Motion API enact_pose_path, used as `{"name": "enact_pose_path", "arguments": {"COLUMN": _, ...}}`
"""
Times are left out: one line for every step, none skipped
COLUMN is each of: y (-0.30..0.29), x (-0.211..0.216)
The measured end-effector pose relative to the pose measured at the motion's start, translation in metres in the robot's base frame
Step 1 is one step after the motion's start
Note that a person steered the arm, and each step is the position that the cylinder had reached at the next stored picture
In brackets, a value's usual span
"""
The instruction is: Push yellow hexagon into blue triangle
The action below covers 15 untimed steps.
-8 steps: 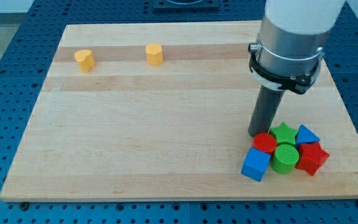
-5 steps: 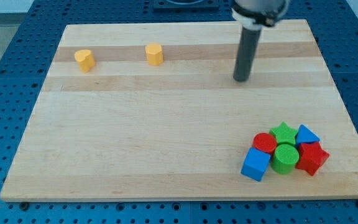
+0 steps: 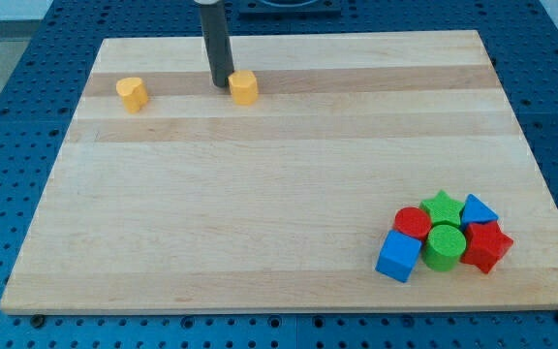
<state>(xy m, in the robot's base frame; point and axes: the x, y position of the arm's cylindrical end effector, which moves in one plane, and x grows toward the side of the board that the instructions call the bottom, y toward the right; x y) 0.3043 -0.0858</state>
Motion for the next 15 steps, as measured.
{"name": "enact_pose_path", "arguments": {"y": 0.050, "x": 0.003}}
{"name": "enact_pose_path", "arguments": {"y": 0.075, "x": 0.007}}
{"name": "enact_pose_path", "arguments": {"y": 0.110, "x": 0.033}}
{"name": "enact_pose_path", "arguments": {"y": 0.125, "x": 0.049}}
{"name": "enact_pose_path", "arguments": {"y": 0.113, "x": 0.027}}
{"name": "enact_pose_path", "arguments": {"y": 0.066, "x": 0.012}}
{"name": "enact_pose_path", "arguments": {"y": 0.039, "x": 0.029}}
{"name": "enact_pose_path", "arguments": {"y": 0.064, "x": 0.053}}
{"name": "enact_pose_path", "arguments": {"y": 0.123, "x": 0.069}}
{"name": "enact_pose_path", "arguments": {"y": 0.159, "x": 0.080}}
{"name": "enact_pose_path", "arguments": {"y": 0.187, "x": 0.087}}
{"name": "enact_pose_path", "arguments": {"y": 0.191, "x": 0.088}}
{"name": "enact_pose_path", "arguments": {"y": 0.189, "x": 0.072}}
{"name": "enact_pose_path", "arguments": {"y": 0.200, "x": 0.071}}
{"name": "enact_pose_path", "arguments": {"y": 0.220, "x": 0.091}}
